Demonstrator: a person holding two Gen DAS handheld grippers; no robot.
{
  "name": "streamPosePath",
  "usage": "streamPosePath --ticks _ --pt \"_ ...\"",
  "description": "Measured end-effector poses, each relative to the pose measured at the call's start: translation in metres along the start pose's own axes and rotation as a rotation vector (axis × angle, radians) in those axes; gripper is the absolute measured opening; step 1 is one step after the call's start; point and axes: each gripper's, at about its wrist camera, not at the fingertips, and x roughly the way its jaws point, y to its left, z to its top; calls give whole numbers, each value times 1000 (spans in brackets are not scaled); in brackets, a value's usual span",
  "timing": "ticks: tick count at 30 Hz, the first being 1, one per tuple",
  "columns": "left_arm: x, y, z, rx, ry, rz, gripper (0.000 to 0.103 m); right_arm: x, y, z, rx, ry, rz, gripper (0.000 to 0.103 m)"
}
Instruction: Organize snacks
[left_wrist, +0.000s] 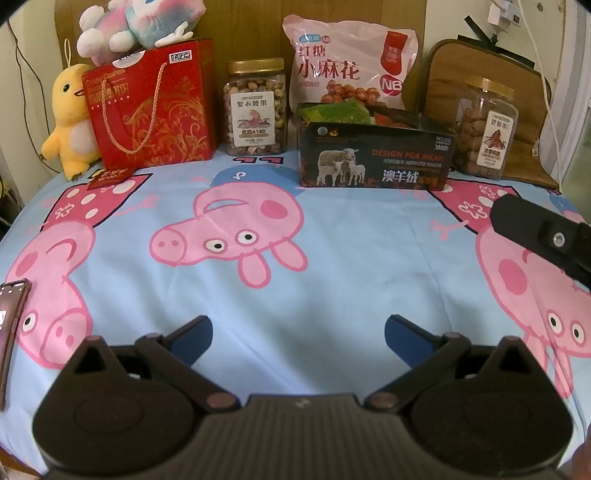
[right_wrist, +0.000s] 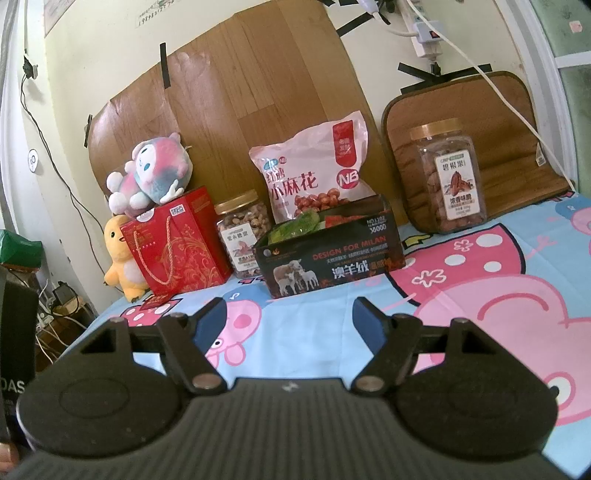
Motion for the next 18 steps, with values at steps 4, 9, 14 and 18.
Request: streamPosePath --ticks 4,9,14,18 --pt "1 0 0 -1 1 -1 103 0 2 -2 -2 1 0 77" --pt "2 1 1 -4 3 -3 103 2 3 -4 -1 8 0 77" --pt "2 1 1 -4 1 -4 103 4 2 -4 1 14 1 77" --pt "2 1 1 -4 1 -4 103 5 1 -3 1 16 0 77"
